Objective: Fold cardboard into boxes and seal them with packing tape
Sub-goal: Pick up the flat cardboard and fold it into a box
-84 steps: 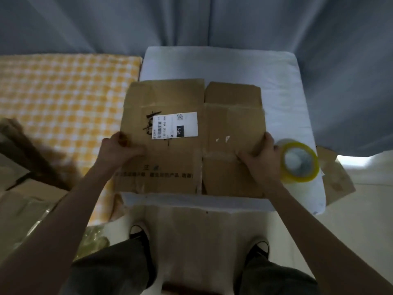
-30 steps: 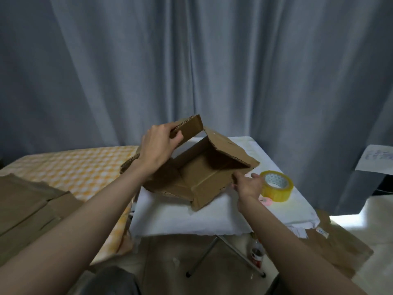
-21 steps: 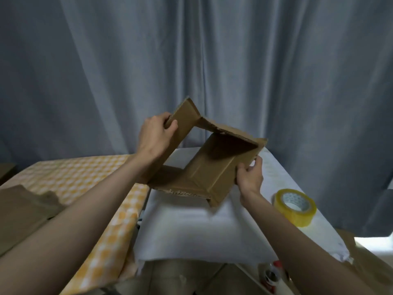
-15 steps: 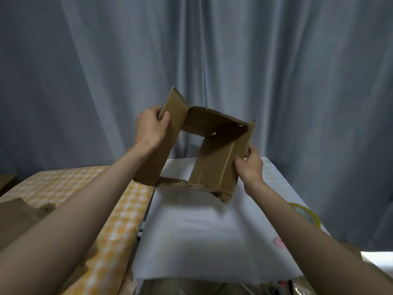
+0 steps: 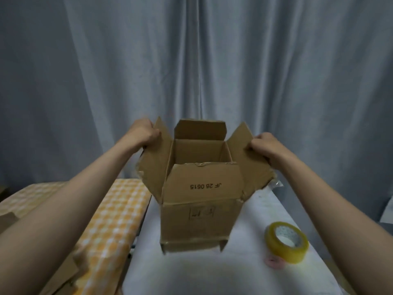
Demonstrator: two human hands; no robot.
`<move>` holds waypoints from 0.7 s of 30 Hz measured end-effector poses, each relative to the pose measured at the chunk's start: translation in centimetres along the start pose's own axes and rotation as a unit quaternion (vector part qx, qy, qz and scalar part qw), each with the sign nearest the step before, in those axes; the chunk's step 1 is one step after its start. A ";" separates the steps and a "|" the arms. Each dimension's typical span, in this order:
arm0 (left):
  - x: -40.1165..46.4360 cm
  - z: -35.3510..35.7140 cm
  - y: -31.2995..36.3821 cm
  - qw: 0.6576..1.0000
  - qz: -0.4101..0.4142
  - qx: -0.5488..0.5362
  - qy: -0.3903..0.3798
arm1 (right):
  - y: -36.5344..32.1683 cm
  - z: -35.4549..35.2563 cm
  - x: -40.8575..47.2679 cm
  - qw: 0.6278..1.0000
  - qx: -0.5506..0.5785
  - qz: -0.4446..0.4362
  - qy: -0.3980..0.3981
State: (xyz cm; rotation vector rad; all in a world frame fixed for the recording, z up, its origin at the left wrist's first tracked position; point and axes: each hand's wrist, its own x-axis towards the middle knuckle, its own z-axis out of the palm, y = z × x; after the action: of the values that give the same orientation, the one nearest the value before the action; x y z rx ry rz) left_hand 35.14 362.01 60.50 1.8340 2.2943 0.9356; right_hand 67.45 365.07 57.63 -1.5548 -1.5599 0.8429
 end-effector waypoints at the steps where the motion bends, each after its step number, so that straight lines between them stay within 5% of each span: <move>1: -0.1 0.4 -0.5 1.000 -0.009 0.006 -0.017 | 0.5 -0.2 0.1 1.000 -0.005 0.016 -0.022; 4: -0.3 2.6 -2.3 0.998 -0.021 0.033 -0.053 | 2.1 0.3 0.1 0.999 -0.020 0.027 -0.034; 6: -0.4 3.8 -3.3 0.998 -0.017 0.043 -0.043 | 3.0 0.6 0.4 0.991 -0.132 -0.023 0.013; 12: -0.6 5.6 -5.3 0.954 0.206 0.218 0.024 | 3.5 1.9 0.9 0.850 -0.488 -0.192 0.055; 21: -1.8 6.3 -3.4 0.961 0.093 0.218 -0.140 | 3.1 4.8 1.3 0.917 -0.386 -0.058 -0.086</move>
State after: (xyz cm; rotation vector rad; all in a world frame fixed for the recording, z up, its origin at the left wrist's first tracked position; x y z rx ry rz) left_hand 35.23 362.66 53.18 2.2032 2.3063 0.1567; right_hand 64.81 366.75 52.68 -1.9196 -2.2596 0.2903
